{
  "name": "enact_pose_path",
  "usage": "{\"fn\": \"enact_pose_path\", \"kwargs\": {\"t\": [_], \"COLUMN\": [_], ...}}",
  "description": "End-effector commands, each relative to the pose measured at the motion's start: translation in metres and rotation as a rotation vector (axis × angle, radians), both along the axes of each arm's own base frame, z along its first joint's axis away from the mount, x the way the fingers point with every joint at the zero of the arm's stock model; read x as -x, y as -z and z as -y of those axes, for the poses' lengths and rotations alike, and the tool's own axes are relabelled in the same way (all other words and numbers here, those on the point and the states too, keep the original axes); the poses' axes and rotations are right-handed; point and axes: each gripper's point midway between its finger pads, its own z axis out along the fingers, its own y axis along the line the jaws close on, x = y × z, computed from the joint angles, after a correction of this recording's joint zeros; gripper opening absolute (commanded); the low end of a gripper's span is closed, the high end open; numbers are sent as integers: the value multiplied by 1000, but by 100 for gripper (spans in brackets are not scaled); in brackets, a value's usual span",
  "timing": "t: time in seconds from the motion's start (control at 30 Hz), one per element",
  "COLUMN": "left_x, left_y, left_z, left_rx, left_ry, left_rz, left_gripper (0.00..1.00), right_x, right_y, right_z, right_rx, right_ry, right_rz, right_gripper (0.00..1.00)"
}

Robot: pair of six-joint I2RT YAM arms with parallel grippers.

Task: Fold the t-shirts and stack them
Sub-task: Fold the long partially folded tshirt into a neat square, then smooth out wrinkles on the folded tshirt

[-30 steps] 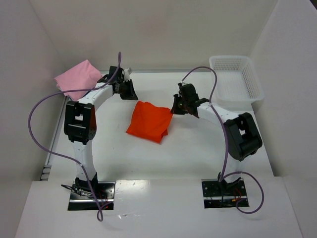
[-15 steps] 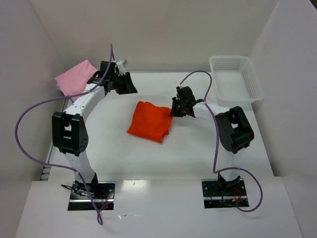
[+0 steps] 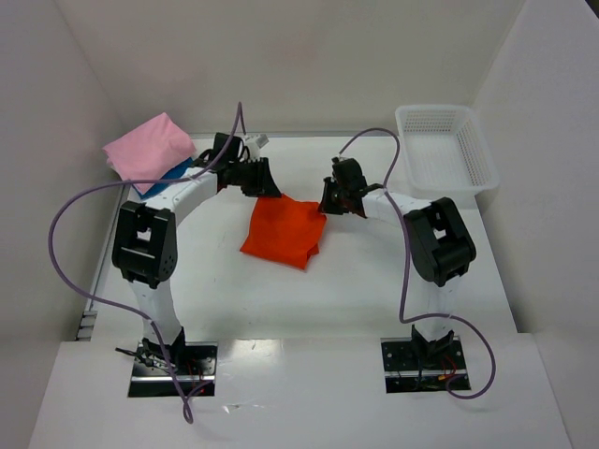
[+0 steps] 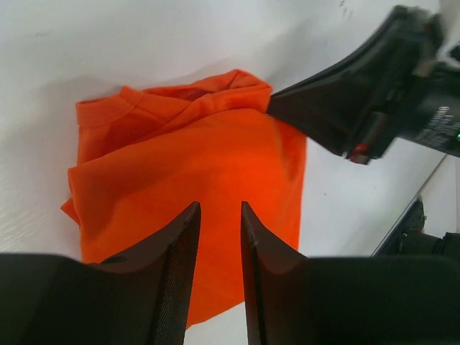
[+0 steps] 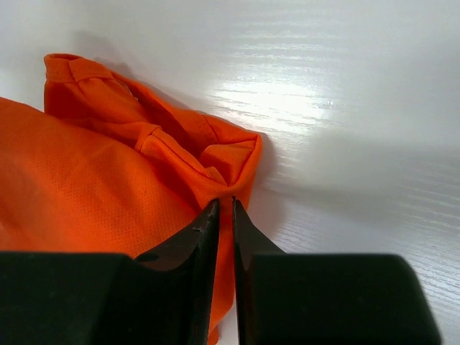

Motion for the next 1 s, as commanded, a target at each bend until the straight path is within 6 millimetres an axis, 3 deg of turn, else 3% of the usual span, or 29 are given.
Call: {"fn": "enact_pose_path", "kwargs": {"t": [0.0,0.13,0.3,0.6,0.73,0.83,0.87,0.97], "left_x": [-4,-5,-11,-21,-20,-23,-23,-28], "left_y": [4,30,48,93,99,101,101,96], "left_z": [4,7,12,13,18,18,18,16], "left_rx": [17,-10,-27,-100,-100,-103,-103,-112], "left_ry": [18,14,16,-31,-28,-41,-41,-56], "left_rz": [12,-36,-60,-124,-138,-143,-143,-119], "left_gripper": [36,36,36,35,35,35,37,41], "right_x": [-28,-29,-32,-34,-23,-16,-12,-1], "right_y": [-52,-61,-72,-69,-98,-114,-130,-152], "right_z": [-4,-2,0,-1,-13,-12,-13,-14], "right_rx": [-41,-38,-40,-42,-114,-125,-145,-173], "right_ry": [39,41,55,53,-25,-42,-52,-89], "right_rz": [154,176,207,207,240,271,299,337], "right_gripper": [18,18,18,20,30,32,32,30]}}
